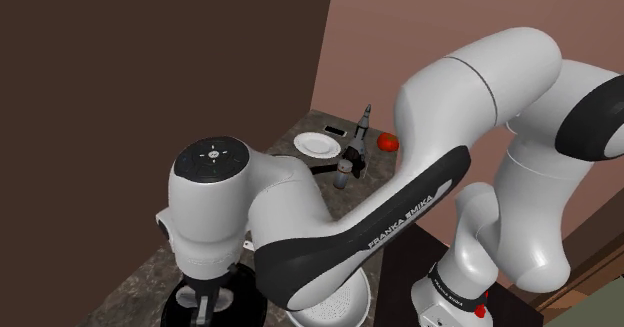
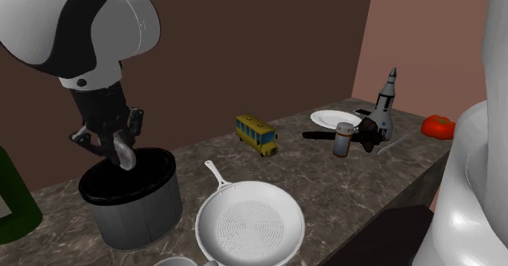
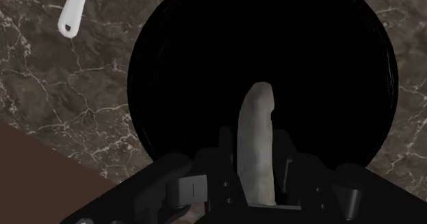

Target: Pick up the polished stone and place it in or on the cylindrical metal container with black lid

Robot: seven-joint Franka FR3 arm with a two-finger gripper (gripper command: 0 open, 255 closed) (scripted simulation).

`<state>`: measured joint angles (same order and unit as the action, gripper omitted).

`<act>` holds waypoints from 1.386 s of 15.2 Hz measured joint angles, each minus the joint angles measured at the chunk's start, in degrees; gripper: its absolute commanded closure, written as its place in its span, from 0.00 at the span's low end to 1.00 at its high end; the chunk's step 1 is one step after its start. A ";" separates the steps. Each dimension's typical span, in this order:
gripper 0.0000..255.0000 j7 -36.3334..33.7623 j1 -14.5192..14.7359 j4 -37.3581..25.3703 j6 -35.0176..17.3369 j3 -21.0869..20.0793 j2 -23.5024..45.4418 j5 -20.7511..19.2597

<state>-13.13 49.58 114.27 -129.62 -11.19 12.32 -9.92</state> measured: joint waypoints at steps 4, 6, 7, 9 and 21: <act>1.00 -0.61 0.12 1.13 -1.97 0.14 0.96 -0.52; 1.00 -0.60 0.19 1.12 -2.16 0.06 1.10 -0.51; 1.00 -0.57 0.20 1.18 -2.21 0.03 1.14 -0.50; 1.00 -0.58 0.09 1.04 -2.26 0.16 1.01 -0.58; 0.00 0.33 0.15 -0.77 3.23 -0.43 -2.24 0.88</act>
<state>-12.81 49.73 113.50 -126.39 -11.61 10.08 -9.03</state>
